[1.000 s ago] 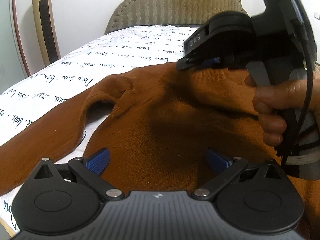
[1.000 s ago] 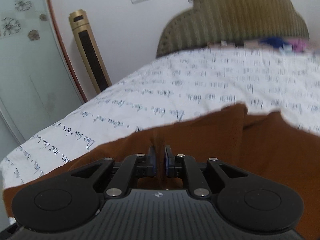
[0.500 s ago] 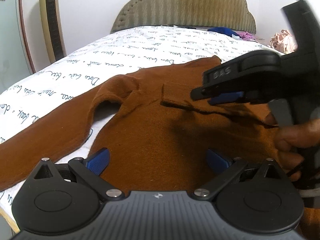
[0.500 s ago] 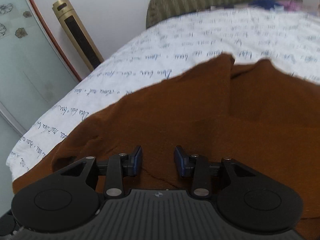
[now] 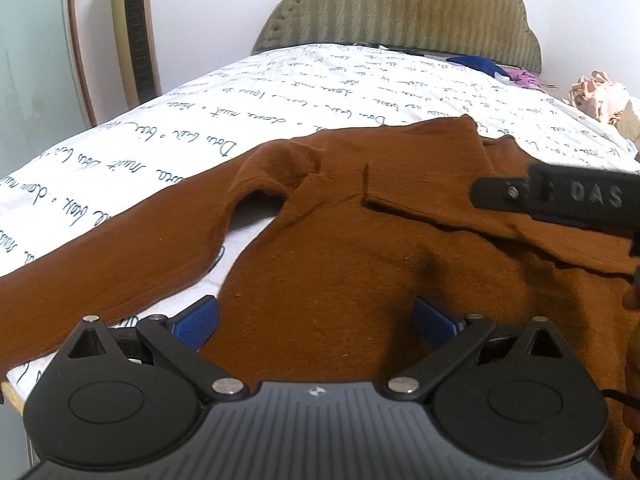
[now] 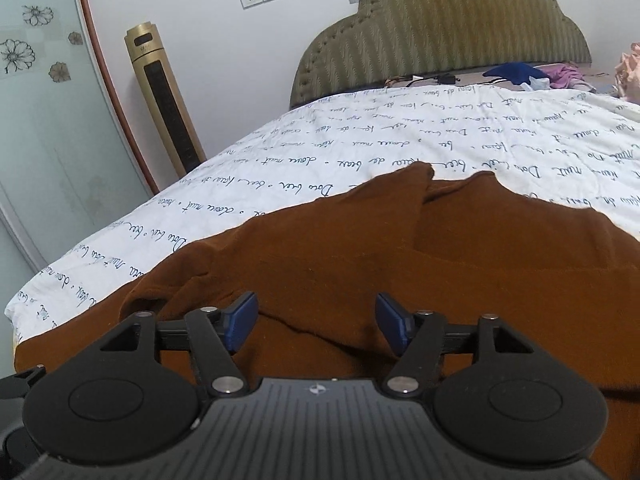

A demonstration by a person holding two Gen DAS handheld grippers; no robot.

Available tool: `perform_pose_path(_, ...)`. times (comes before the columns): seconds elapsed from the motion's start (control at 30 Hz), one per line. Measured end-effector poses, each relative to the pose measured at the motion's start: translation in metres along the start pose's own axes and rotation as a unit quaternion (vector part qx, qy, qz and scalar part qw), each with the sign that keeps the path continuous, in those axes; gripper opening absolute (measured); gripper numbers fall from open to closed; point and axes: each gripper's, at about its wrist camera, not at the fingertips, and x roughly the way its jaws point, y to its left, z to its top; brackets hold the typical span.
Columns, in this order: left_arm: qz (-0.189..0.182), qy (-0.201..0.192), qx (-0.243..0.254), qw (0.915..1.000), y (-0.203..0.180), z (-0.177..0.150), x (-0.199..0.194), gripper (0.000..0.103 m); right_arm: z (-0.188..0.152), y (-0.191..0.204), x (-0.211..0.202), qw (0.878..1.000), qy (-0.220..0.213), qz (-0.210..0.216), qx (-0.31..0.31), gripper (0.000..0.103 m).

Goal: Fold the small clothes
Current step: 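Grasp the other sleeve cuff with the left tool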

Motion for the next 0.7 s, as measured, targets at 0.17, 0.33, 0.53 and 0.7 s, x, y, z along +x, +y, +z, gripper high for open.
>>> perform_pose_path(0.17,0.017,0.011,-0.012,0.9997,0.006,0.000,-0.002,0.103,-0.009,-0.003,-0.002,1.000,0.001,-0.002,0.002,0.068)
perform_pose_path(0.33,0.064,0.023,-0.049,0.9965,0.029,0.001,-0.021,0.103,-0.013,-0.001,-0.002,1.000,0.007,-0.001,-0.001,0.072)
perform_pose_path(0.53,0.068,0.008,-0.162,0.9844,0.096,-0.009,-0.047,0.103,-0.016,0.005,-0.007,1.000,0.007,0.003,-0.008,0.074)
perform_pose_path(0.7,-0.009,0.028,-0.322,0.9464,0.156,-0.026,-0.031,0.103,-0.021,0.013,-0.007,1.000,0.009,0.011,-0.021,0.078)
